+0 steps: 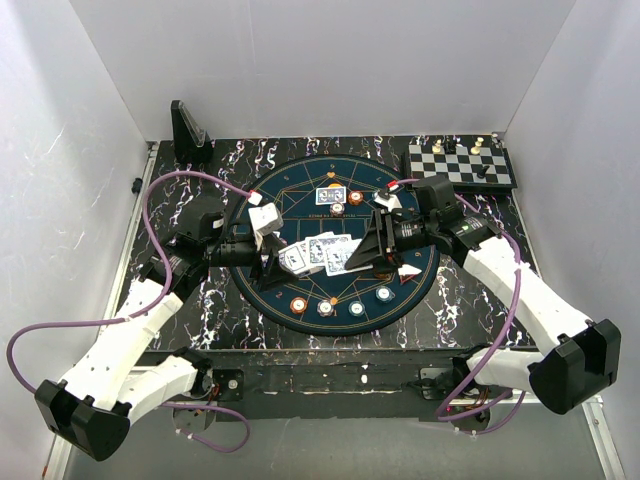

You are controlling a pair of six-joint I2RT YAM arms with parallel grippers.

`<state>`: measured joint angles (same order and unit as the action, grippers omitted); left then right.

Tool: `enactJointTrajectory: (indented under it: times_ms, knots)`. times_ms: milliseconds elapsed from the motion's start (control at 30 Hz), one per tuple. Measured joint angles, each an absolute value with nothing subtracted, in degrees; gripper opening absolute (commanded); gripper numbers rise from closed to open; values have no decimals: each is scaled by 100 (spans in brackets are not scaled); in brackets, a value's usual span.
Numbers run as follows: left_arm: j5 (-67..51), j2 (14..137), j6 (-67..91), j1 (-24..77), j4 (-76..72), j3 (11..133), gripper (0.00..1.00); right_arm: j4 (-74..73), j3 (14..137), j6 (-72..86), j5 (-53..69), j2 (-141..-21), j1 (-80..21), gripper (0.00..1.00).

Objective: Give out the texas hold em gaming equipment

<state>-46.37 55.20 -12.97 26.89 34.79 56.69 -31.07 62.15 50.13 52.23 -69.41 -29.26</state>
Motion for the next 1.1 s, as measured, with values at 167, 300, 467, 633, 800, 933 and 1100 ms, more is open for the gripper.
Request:
enactJointTrajectory:
  times_ms: [167, 300, 467, 633, 800, 933, 1100]
  knots:
    - [-4637, 5518, -1284, 2674, 3470, 5669, 0, -3229, 6213, 4978, 5190, -6858, -2921, 46]
    - [-4637, 5516, -1282, 2674, 3468, 5669, 0, -3299, 6215, 4976, 5151, -6698, -2882, 43]
    - [-4637, 5516, -1280, 2672, 3468, 5669, 0, -3301, 6215, 5011, 5133, -6591, -2845, 34]
    - [-4637, 5516, -1280, 2668, 3465, 5669, 0, -3258, 6213, 5124, 5129, -6591, -2814, 29]
    - [-4637, 5494, -1280, 2668, 3468, 5669, 0, -3061, 6208, 5290, 5137, -6591, -2814, 30]
    - [-4637, 5489, -1280, 2665, 3468, 5669, 0, -2943, 6208, 5402, 5137, -6591, -2812, 26]
    - [-4637, 5489, -1280, 2657, 3468, 5669, 0, -2735, 6158, 5583, 5140, -6573, -2812, 16]
